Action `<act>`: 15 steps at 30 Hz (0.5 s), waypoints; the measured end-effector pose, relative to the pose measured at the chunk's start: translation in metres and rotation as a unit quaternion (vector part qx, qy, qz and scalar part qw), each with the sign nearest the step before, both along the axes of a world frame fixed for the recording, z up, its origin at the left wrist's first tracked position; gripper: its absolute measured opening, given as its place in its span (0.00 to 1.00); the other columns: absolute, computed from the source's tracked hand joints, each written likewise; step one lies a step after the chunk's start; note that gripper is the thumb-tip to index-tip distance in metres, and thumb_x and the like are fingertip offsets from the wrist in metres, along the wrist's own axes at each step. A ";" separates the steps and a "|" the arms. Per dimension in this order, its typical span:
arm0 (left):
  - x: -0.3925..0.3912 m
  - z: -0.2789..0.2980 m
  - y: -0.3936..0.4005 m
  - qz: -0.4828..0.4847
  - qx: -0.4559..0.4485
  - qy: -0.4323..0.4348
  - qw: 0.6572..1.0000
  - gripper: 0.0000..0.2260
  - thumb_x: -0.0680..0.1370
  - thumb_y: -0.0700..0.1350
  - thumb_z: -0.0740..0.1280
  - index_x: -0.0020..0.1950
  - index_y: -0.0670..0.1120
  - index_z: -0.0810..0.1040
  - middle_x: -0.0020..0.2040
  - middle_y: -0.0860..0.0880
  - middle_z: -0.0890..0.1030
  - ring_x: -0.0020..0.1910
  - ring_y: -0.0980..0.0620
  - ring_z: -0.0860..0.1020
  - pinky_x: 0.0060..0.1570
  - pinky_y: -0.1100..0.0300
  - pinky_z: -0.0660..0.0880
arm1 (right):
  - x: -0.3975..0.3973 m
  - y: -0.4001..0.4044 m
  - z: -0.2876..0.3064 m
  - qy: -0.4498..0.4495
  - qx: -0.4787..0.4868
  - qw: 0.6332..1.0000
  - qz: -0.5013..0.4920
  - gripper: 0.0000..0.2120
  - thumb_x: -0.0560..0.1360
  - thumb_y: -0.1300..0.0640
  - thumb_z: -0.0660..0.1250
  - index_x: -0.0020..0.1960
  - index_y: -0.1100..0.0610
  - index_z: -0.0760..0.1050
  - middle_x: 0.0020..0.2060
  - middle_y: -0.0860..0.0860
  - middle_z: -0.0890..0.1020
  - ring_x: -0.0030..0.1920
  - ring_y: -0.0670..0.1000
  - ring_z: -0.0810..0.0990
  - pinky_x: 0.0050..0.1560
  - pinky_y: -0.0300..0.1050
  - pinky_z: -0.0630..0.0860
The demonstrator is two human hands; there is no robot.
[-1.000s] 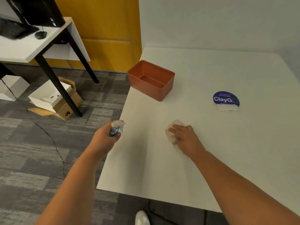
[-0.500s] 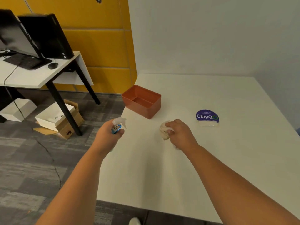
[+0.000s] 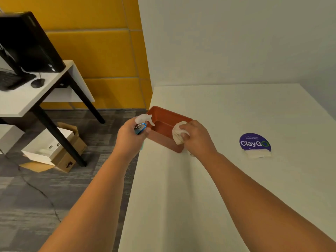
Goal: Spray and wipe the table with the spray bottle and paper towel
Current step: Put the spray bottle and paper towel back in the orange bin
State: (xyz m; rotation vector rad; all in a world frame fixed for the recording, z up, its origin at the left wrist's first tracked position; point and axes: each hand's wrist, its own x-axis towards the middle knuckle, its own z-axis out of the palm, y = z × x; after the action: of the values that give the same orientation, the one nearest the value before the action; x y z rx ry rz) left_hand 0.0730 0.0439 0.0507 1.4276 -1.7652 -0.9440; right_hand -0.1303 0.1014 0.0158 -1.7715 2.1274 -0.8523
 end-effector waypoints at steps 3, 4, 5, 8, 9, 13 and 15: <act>-0.009 -0.006 -0.034 -0.012 -0.009 0.020 1.000 0.15 0.77 0.46 0.71 0.63 0.53 0.76 0.56 0.53 0.80 0.54 0.52 0.78 0.52 0.59 0.76 | 0.005 -0.034 -0.004 0.009 0.005 1.000 0.000 0.16 0.76 0.61 0.64 0.63 0.57 0.74 0.60 0.56 0.73 0.62 0.56 0.71 0.62 0.47 0.70; -0.012 -0.008 -0.044 -0.012 -0.009 0.028 1.000 0.15 0.77 0.46 0.71 0.63 0.52 0.76 0.55 0.53 0.80 0.53 0.53 0.77 0.49 0.62 0.75 | 0.007 -0.043 -0.005 0.012 0.012 1.000 -0.003 0.16 0.76 0.60 0.64 0.64 0.56 0.74 0.60 0.55 0.72 0.62 0.56 0.71 0.63 0.47 0.70; -0.015 -0.011 -0.054 -0.011 -0.006 0.036 0.999 0.16 0.77 0.45 0.71 0.64 0.51 0.76 0.54 0.54 0.79 0.52 0.54 0.77 0.46 0.66 0.74 | 0.008 -0.055 -0.008 0.015 0.021 1.000 -0.008 0.17 0.76 0.60 0.64 0.64 0.56 0.74 0.60 0.54 0.71 0.62 0.55 0.71 0.62 0.47 0.70; -0.026 -0.021 -0.078 -0.001 -0.003 0.051 0.999 0.18 0.76 0.45 0.72 0.65 0.47 0.76 0.54 0.52 0.79 0.51 0.55 0.77 0.44 0.69 0.73 | 0.015 -0.082 -0.014 0.030 0.053 0.998 -0.021 0.16 0.76 0.58 0.65 0.63 0.55 0.74 0.58 0.53 0.70 0.59 0.54 0.73 0.59 0.46 0.73; -0.029 -0.025 -0.084 0.005 -0.003 0.050 0.999 0.19 0.76 0.46 0.72 0.65 0.46 0.76 0.54 0.52 0.78 0.52 0.53 0.77 0.47 0.65 0.73 | 0.018 -0.089 -0.015 0.030 0.064 0.997 -0.025 0.16 0.75 0.57 0.65 0.62 0.56 0.74 0.57 0.52 0.71 0.57 0.54 0.74 0.58 0.47 0.74; -0.042 -0.038 -0.108 0.019 -0.016 0.053 0.998 0.19 0.75 0.47 0.73 0.64 0.47 0.77 0.54 0.51 0.79 0.53 0.53 0.77 0.51 0.60 0.75 | 0.027 -0.113 -0.022 0.049 0.075 0.996 -0.019 0.11 0.73 0.55 0.66 0.55 0.54 0.77 0.52 0.52 0.71 0.50 0.52 0.75 0.52 0.47 0.76; -0.049 -0.044 -0.118 0.018 -0.008 0.047 0.999 0.19 0.74 0.48 0.74 0.64 0.48 0.77 0.55 0.50 0.80 0.53 0.52 0.78 0.53 0.57 0.77 | 0.029 -0.121 -0.027 0.039 0.101 0.994 -0.019 0.11 0.72 0.55 0.69 0.54 0.53 0.77 0.52 0.51 0.70 0.47 0.51 0.74 0.51 0.47 0.77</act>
State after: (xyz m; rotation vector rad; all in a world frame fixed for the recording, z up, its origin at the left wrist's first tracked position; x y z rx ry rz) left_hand 0.0244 -0.0740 0.0070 1.3776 -1.6696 -0.9616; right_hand -0.1017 -0.0199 -0.0108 -1.6920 2.2148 -0.5618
